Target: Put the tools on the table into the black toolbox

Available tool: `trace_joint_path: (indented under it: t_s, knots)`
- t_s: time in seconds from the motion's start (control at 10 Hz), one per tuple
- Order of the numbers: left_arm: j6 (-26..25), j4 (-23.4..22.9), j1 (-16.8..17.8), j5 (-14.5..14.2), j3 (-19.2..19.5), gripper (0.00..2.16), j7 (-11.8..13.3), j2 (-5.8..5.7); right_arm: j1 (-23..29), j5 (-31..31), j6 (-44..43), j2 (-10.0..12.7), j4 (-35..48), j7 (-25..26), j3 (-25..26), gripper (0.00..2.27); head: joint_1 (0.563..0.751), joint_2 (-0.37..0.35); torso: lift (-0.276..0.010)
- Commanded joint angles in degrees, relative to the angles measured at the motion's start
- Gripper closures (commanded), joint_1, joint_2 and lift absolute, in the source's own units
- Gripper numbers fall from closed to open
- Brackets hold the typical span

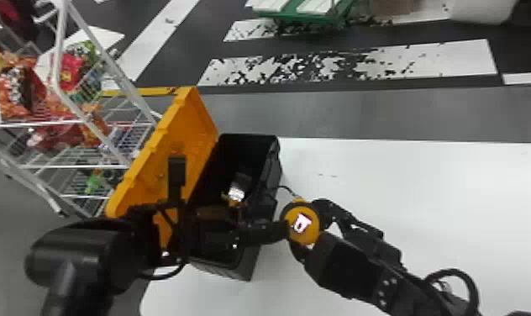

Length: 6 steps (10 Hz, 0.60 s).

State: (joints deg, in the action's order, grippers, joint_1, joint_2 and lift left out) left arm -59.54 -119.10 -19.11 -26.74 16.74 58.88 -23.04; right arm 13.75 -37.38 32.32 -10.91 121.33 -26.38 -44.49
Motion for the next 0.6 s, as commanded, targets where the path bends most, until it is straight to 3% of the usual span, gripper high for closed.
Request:
trace_joint_path:
  t_s: [0.0, 0.5]
  knots:
    - [-0.72, -1.05, 0.04, -0.15, -0.22, 0.06, 0.01, 0.19, -0.21, 0.03, 0.16, 0.01, -0.39, -0.17, -0.07, 2.24, 0.695, 0.35, -0.039]
    - [-4.23, -2.81, 0.12, -2.26, -0.3, 0.07, -0.16, 0.89, -1.09, 0.11, 0.16, 0.54, -1.09, -0.25, -0.95, 2.24, 0.695, 0.35, -0.039]
